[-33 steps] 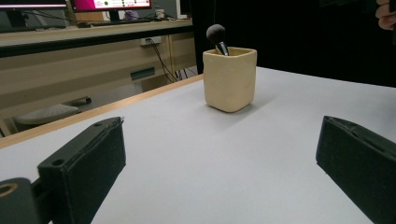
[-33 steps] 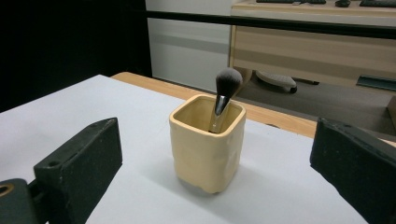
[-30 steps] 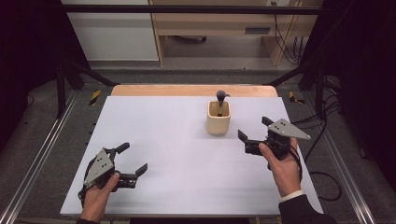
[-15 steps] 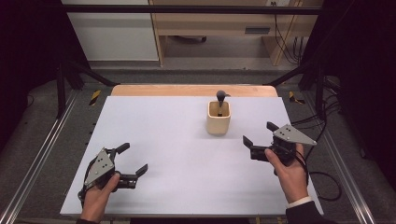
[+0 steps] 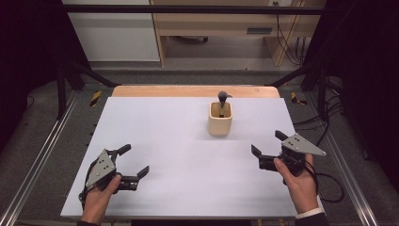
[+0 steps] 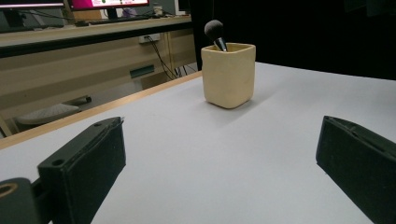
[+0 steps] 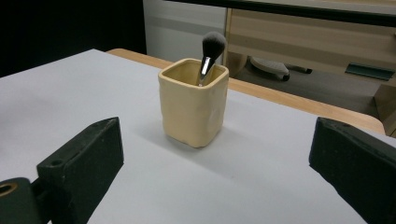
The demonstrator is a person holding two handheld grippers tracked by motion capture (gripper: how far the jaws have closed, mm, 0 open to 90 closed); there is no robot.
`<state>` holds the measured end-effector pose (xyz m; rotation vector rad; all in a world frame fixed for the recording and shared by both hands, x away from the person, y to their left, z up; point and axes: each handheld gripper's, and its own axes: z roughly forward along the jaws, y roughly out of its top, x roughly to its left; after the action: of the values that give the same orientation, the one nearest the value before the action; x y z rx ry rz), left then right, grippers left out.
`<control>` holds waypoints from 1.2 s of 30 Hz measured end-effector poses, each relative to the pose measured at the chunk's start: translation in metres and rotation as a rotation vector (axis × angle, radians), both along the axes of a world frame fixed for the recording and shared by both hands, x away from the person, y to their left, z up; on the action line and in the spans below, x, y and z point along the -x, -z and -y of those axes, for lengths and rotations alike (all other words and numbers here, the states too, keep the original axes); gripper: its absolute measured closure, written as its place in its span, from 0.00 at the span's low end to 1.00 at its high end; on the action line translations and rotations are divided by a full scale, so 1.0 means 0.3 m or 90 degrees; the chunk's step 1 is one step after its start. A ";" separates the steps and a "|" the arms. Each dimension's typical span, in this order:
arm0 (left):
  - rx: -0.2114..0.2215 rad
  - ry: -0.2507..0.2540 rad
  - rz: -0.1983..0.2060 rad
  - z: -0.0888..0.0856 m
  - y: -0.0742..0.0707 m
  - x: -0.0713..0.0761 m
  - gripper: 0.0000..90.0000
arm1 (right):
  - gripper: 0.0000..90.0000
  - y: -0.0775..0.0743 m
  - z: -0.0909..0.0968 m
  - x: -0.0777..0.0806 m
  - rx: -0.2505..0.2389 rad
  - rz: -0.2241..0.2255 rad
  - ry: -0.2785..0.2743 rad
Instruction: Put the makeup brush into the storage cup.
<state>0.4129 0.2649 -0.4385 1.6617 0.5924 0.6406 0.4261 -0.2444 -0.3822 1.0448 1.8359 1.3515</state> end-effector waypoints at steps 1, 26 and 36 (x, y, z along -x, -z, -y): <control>0.000 -0.001 0.000 -0.001 0.000 0.000 0.01 | 0.04 0.002 0.005 0.004 0.001 0.001 0.001; -0.003 -0.003 -0.003 -0.005 0.000 0.000 0.01 | 0.05 0.091 0.094 0.080 0.000 0.028 0.015; 0.002 0.001 -0.002 0.000 0.000 0.000 0.01 | 0.05 0.140 0.109 0.093 -0.004 0.033 0.013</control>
<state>0.4129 0.2648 -0.4385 1.6603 0.5934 0.6359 0.3981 -0.2770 -0.4243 1.0198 1.7807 1.3604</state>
